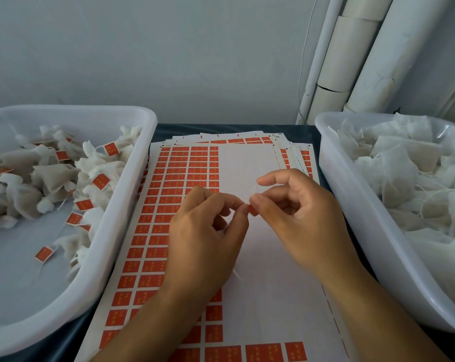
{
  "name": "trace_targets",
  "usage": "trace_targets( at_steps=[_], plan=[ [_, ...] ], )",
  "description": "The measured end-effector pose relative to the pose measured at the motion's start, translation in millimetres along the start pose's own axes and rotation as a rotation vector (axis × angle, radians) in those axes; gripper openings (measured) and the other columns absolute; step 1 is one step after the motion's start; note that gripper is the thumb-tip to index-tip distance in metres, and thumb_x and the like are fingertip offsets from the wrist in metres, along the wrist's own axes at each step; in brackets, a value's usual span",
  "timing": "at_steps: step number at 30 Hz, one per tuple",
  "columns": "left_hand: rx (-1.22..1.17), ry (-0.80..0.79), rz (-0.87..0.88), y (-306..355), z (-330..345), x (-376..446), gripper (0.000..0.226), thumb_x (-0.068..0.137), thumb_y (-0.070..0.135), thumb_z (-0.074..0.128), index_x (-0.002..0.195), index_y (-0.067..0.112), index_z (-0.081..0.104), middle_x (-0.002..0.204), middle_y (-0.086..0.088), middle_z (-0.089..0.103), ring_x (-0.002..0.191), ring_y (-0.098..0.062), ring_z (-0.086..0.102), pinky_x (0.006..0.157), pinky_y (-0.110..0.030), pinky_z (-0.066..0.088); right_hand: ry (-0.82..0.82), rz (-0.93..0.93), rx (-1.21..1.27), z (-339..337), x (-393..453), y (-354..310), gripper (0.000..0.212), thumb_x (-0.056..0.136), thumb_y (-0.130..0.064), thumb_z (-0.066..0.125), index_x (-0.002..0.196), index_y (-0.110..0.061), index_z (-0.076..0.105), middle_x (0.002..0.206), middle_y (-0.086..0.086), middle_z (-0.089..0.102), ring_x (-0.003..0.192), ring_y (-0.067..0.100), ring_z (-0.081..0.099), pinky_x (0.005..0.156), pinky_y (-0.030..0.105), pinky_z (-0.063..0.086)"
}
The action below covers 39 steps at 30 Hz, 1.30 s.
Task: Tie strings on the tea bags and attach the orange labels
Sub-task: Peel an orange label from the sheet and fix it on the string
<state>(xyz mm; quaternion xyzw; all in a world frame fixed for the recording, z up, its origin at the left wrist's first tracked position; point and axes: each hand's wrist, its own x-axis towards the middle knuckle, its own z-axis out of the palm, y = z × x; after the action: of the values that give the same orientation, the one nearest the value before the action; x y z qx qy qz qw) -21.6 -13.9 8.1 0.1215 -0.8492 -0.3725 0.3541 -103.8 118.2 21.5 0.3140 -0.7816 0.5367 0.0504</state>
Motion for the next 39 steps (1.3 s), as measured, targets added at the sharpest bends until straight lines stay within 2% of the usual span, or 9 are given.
trace_targets(
  at_steps=[2,5,10,24,29,33,35,37,39],
  plan=[
    [-0.016,-0.014,-0.029,-1,0,0,0.006,0.089,0.03,0.071,0.088,0.034,0.067,0.083,0.019,0.056,0.084,-0.001,0.056,0.06,-0.005,0.044,-0.015,0.011,0.039,-2,1,3,0.021,0.091,-0.037,0.072,0.11,-0.034,0.064,0.089,-0.026,0.074,0.088,-0.005,0.071,0.073,0.005,0.051],
    [-0.097,-0.034,-0.112,-2,1,1,0.012,0.09,0.025,0.072,0.085,0.034,0.068,0.082,0.016,0.059,0.082,-0.003,0.057,0.057,-0.007,0.045,-0.042,0.085,0.035,-6,5,5,0.034,0.087,-0.054,0.066,0.117,-0.038,0.063,0.103,-0.028,0.07,0.098,-0.007,0.067,0.073,0.006,0.052],
    [-0.184,-0.078,-0.146,-2,-2,2,0.012,0.091,0.028,0.068,0.082,0.036,0.066,0.08,0.015,0.061,0.077,-0.008,0.06,0.055,-0.012,0.047,-0.303,0.215,0.274,-5,5,6,0.038,0.082,-0.056,0.062,0.115,-0.037,0.069,0.105,-0.022,0.074,0.098,0.005,0.073,0.077,0.017,0.059],
    [-0.342,-0.142,-0.213,-2,-3,3,0.011,0.093,0.044,0.061,0.099,0.035,0.065,0.09,0.015,0.066,0.083,-0.009,0.066,0.062,-0.014,0.053,-0.076,0.046,0.108,-2,2,2,0.013,0.093,-0.045,0.063,0.093,-0.035,0.073,0.084,-0.015,0.073,0.083,0.012,0.072,0.072,0.022,0.061],
    [-0.453,0.005,-0.415,-7,-1,6,0.011,0.099,0.042,0.055,0.103,0.035,0.062,0.094,0.02,0.066,0.091,0.001,0.064,0.068,-0.006,0.05,-0.083,-0.056,0.014,-3,7,-22,0.012,0.091,-0.045,0.062,0.093,-0.035,0.069,0.086,-0.022,0.071,0.088,0.007,0.07,0.072,0.013,0.055],
    [-0.574,0.102,-0.614,-11,-4,13,0.019,0.103,0.045,0.05,0.099,0.031,0.061,0.086,0.016,0.066,0.079,0.004,0.064,0.059,-0.007,0.05,-0.075,-0.244,-0.074,1,17,-65,0.005,0.095,-0.038,0.062,0.092,-0.037,0.065,0.081,-0.021,0.068,0.085,0.006,0.069,0.069,0.01,0.051],
    [-0.609,0.132,-0.715,-14,-6,13,0.021,0.104,0.05,0.045,0.106,0.037,0.061,0.089,0.019,0.068,0.084,0.001,0.067,0.07,-0.016,0.055,-0.072,-0.301,-0.043,5,23,-91,0.007,0.097,-0.038,0.061,0.094,-0.035,0.067,0.082,-0.019,0.069,0.081,0.007,0.07,0.067,0.01,0.051],
    [-0.586,0.096,-0.779,-18,-8,12,0.024,0.104,0.049,0.046,0.124,0.04,0.057,0.113,0.025,0.064,0.106,-0.005,0.065,0.093,-0.033,0.053,-0.087,-0.334,0.038,12,30,-117,0.009,0.098,-0.038,0.062,0.094,-0.034,0.068,0.081,-0.017,0.071,0.078,0.007,0.071,0.065,0.01,0.051],
    [-0.63,0.076,-0.843,-14,-11,10,0.03,0.104,0.048,0.049,0.126,0.031,0.059,0.127,0.007,0.066,0.115,-0.017,0.064,0.101,-0.042,0.052,-0.125,-0.344,0.155,25,36,-138,0.009,0.099,-0.035,0.065,0.092,-0.032,0.07,0.077,-0.013,0.072,0.073,0.01,0.072,0.064,0.013,0.054]
  ],
)
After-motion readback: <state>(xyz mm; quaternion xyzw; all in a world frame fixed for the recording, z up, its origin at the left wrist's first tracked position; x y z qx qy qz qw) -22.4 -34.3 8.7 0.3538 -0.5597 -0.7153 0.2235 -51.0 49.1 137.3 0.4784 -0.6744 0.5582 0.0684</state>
